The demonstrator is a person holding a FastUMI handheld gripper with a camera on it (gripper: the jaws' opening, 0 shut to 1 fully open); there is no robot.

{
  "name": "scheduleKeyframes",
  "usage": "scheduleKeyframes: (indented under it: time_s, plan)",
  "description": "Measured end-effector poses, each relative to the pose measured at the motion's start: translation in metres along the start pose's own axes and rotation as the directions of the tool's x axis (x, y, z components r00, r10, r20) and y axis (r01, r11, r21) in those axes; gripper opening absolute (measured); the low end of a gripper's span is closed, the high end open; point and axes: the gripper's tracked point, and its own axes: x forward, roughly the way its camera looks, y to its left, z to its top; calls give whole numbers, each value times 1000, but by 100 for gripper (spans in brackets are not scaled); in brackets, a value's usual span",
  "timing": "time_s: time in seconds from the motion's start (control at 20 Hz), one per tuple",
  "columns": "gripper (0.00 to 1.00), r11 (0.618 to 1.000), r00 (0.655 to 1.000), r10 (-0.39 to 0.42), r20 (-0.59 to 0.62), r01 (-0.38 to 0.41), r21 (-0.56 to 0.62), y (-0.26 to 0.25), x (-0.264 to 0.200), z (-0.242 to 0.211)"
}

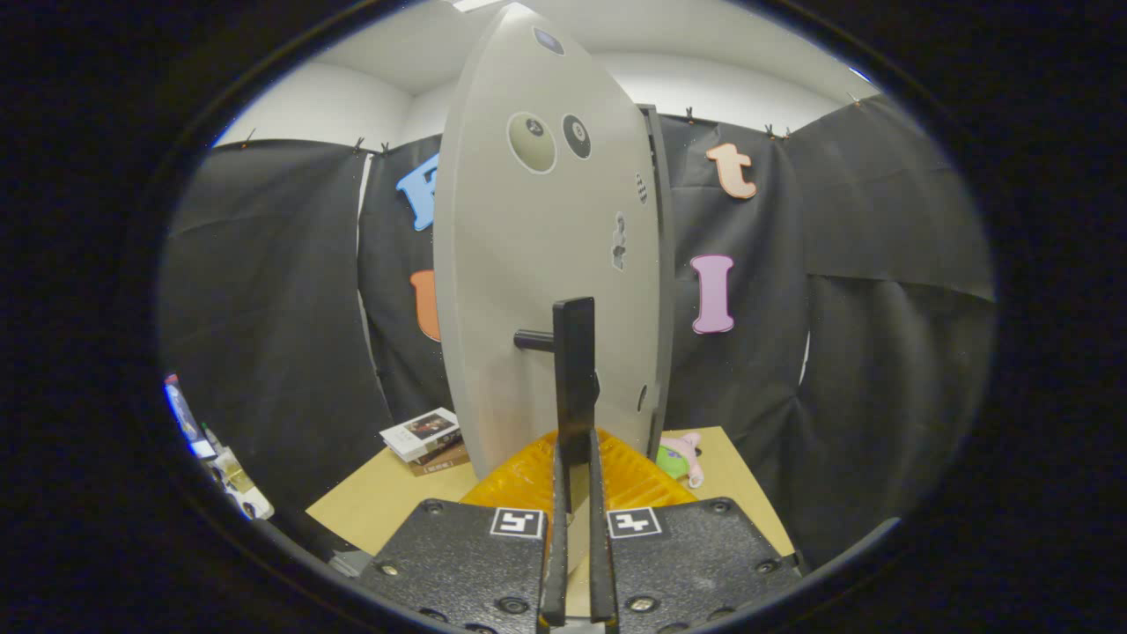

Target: Open the shoe cabinet door, grab the shoes and put them into the shoe cabinet, then close the shoe cabinet door.

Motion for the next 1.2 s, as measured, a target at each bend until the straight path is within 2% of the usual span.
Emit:
scheduleKeyframes:
  time_s: [0.35,0.55,0.7,0.8,0.95,1.1,1.2]
  plan:
    - [7,998,998,-67,5,67,-6,-20,-3,0]
    - [4,990,992,-125,7,125,59,-43,-9,1]
    - [4,986,989,-148,13,146,79,-57,-6,2]
    - [4,986,992,-129,12,127,104,-61,-5,3]
    - [4,991,994,-113,7,112,72,-62,-4,3]
    - [5,986,988,-157,-8,157,47,-69,-11,-1]
    - [10,980,980,-197,-6,197,38,-74,-14,-3]
